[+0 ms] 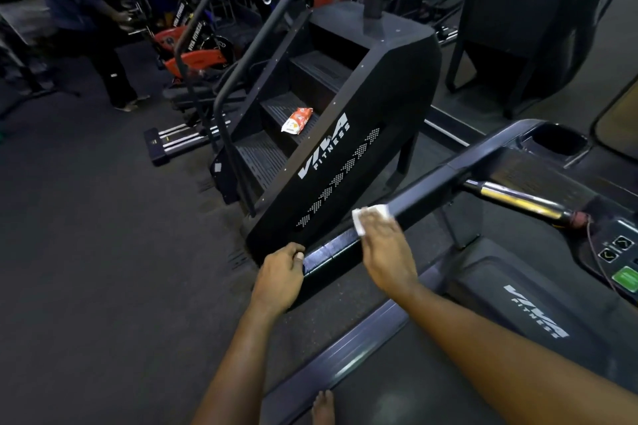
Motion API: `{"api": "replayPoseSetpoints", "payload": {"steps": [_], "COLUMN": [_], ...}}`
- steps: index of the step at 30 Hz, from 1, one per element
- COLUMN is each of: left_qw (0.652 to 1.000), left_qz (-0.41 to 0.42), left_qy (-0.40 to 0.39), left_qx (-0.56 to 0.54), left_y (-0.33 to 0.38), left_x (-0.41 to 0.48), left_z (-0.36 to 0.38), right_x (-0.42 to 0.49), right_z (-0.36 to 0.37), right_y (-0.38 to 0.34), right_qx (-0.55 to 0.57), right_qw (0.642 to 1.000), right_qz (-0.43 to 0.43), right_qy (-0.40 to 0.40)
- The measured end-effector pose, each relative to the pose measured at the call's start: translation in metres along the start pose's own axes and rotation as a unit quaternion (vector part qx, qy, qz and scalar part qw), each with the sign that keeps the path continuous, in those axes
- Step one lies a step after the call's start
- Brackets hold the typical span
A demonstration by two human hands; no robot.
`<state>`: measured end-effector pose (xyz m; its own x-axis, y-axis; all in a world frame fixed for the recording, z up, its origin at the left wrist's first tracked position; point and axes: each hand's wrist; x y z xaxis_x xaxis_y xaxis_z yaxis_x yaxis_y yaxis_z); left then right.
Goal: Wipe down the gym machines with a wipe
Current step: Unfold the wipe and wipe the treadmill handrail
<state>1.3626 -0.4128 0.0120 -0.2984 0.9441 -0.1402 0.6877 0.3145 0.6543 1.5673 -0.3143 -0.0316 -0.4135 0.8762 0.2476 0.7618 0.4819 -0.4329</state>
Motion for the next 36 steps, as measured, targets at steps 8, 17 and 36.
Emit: {"api": "replayPoseSetpoints", "payload": {"steps": [8, 17, 36], "left_qw": [0.987, 0.969, 0.972], "left_qz": [0.076, 0.153, 0.111], "left_qy": [-0.140, -0.190, -0.202], "left_qx": [-0.025, -0.047, -0.041], "left_y": [0.021, 0.053, 0.084], "left_x": [0.059, 0.110, 0.138], "left_z": [0.008, 0.032, 0.063], "right_x": [0.020, 0.031, 0.037], "right_z": [-0.012, -0.027, -0.042], "right_y": [0.025, 0.048, 0.090], "right_qx": [-0.032, -0.036, -0.050], "right_qw": [0.995, 0.991, 0.995], "right_qz": [0.079, 0.119, -0.070], "right_qy": [0.041, 0.044, -0.056]}}
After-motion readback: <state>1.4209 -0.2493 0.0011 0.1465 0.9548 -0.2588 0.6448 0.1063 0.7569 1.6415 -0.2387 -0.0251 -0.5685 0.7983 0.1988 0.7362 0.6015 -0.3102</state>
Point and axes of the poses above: each hand's wrist, its own x-axis towards the middle knuckle, its own z-axis out of the palm, y = z × x, and after that the axes turned 3 degrees about -y, right-handed
